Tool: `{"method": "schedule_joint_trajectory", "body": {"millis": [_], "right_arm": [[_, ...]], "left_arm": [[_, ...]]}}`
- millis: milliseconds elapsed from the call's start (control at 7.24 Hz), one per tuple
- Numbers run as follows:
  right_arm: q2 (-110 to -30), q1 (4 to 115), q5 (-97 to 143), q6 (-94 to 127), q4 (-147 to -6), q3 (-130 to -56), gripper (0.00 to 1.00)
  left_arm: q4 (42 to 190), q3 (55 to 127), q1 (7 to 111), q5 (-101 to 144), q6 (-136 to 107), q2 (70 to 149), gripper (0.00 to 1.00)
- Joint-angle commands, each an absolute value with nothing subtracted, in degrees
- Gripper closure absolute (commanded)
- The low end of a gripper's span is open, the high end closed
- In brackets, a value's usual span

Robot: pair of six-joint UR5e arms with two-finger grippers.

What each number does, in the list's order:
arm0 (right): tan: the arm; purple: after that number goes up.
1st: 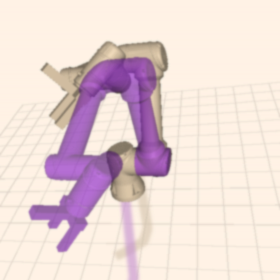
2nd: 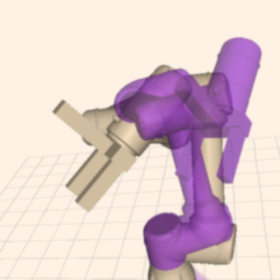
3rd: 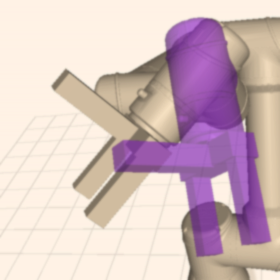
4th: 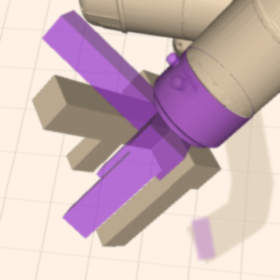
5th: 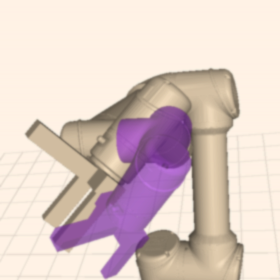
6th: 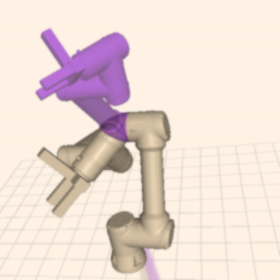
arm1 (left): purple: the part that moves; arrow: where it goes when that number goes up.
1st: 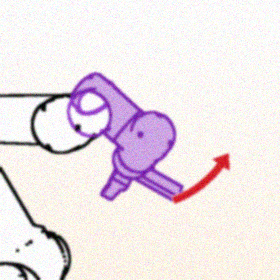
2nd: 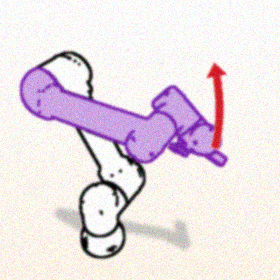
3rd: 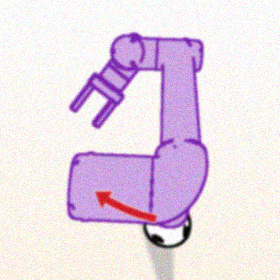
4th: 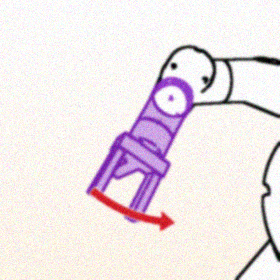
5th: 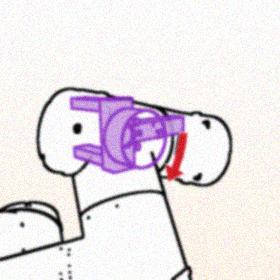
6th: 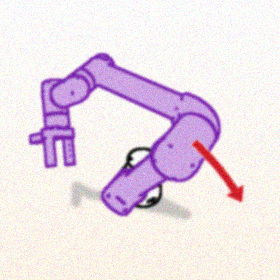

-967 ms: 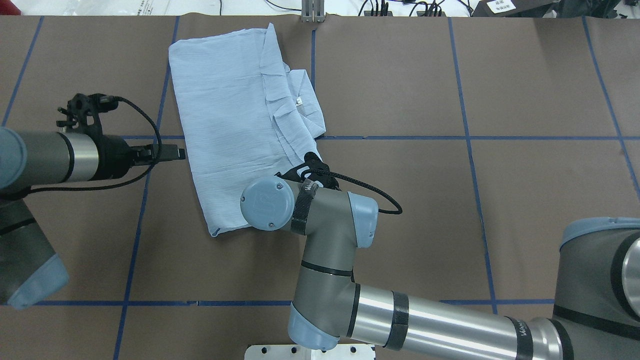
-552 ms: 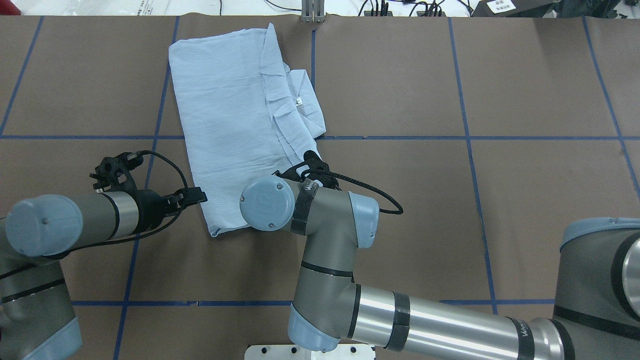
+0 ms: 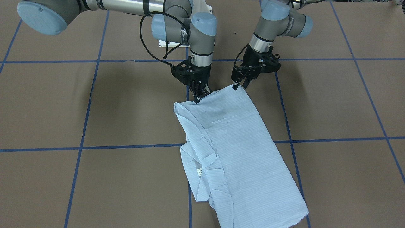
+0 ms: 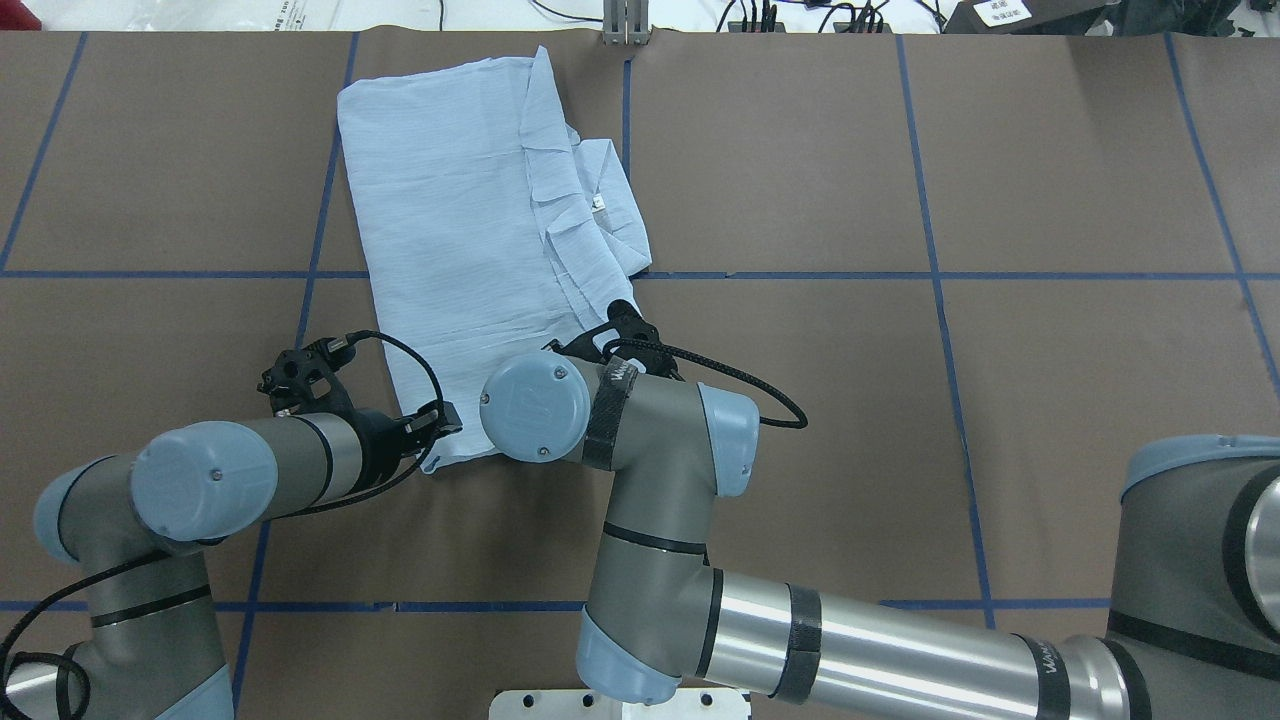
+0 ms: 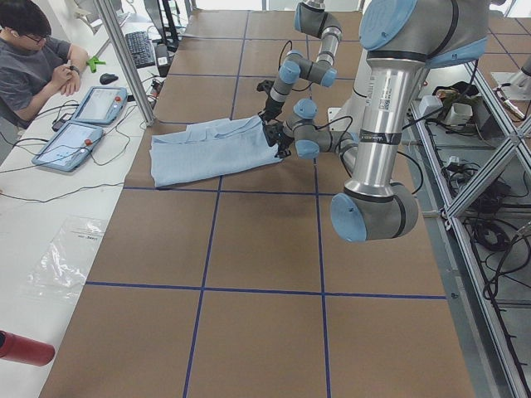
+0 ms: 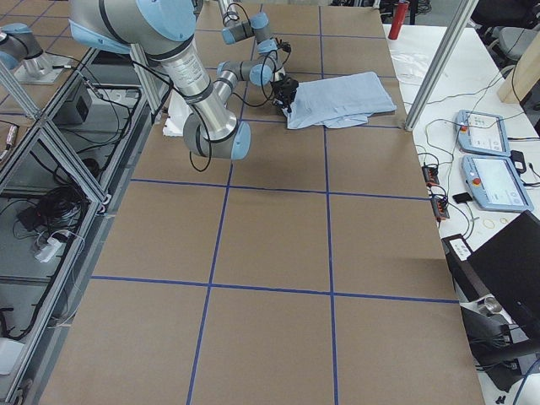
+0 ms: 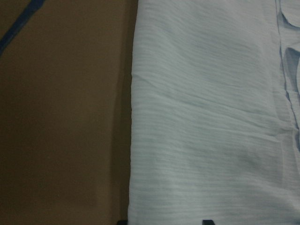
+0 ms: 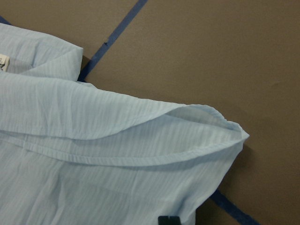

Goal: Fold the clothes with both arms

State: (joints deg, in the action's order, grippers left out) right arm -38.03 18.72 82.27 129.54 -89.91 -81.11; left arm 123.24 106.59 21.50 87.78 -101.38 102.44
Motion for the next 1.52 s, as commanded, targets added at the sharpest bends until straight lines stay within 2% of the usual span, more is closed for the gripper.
{"method": "schedule_joint_trajectory", "body": {"millis": [0,829,967,1105,1381], "right_arm": [[-38.1,18.7,82.1,129.5,-89.9,-81.1,1.0],[-38.4,18.7,82.1,129.6,-89.9,-81.3,1.0],[-38.4,18.6,82.1,129.6,-89.9,-81.3,1.0],[-38.4,18.6,82.1,129.6,-89.9,-81.3,1.0],[-38.9,18.6,82.1,129.1,-89.8,-82.2,1.0]], "left_arm": [[122.8,104.5,21.4,87.8,-100.6,103.5,0.38],[118.2,105.3,21.3,89.1,-94.4,103.5,0.33],[118.3,105.3,21.3,89.0,-95.0,103.8,0.52],[118.4,105.6,21.3,89.1,-95.1,103.9,1.0],[118.4,106.3,21.3,89.0,-94.8,103.9,1.0]]}}
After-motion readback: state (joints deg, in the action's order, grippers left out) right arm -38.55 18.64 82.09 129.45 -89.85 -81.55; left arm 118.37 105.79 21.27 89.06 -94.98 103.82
